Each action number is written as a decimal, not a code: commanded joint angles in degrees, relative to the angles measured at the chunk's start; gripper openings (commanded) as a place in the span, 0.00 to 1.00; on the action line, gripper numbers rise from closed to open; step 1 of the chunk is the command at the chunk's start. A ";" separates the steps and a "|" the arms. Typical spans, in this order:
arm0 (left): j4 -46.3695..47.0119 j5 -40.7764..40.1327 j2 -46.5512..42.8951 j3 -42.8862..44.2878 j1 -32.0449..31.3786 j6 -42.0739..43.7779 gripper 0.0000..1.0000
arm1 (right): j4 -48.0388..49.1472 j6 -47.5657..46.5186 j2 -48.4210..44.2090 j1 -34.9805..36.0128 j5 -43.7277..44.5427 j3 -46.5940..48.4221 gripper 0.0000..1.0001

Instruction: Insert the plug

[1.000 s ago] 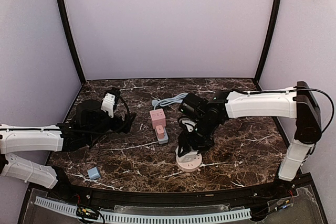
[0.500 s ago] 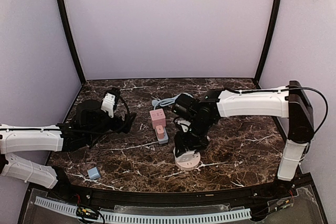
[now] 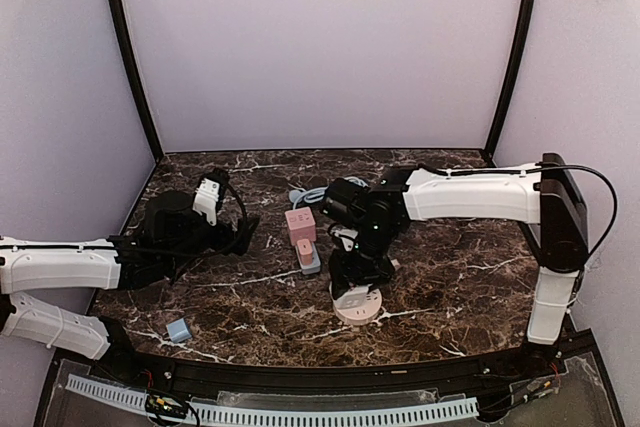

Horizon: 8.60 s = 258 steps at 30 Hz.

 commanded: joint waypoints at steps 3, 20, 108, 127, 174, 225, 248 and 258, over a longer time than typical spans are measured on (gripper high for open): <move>0.10 0.05 -1.56 -1.30 0.31 0.22 0.99 | -4.90 2.21 4.21 1.20 4.63 2.90 0.00; 0.58 -0.57 -2.18 -2.22 0.29 0.53 0.99 | -9.35 4.09 8.16 1.74 9.62 7.64 0.00; 1.63 0.71 -2.31 -2.82 0.24 0.79 0.99 | -4.75 -6.28 11.32 -4.71 10.86 11.59 0.26; 1.28 1.07 -3.12 -2.77 0.24 0.65 0.99 | -6.16 -8.79 8.47 -4.64 12.05 12.66 0.99; -14.29 -11.16 7.60 12.64 0.26 -16.95 0.99 | 49.46 -16.37 -41.35 -4.22 38.24 -43.73 0.99; -74.73 24.13 -8.31 -0.25 -3.94 -54.15 0.99 | 51.30 -20.06 -44.72 -5.03 48.79 -49.92 0.99; -80.67 20.95 -2.83 6.58 -3.98 -47.68 0.88 | 50.60 -19.16 -46.77 -5.19 50.43 -51.29 0.98; -73.89 18.19 -7.52 2.18 -3.89 -52.12 0.84 | 50.27 -18.99 -46.51 -5.28 50.80 -51.45 0.99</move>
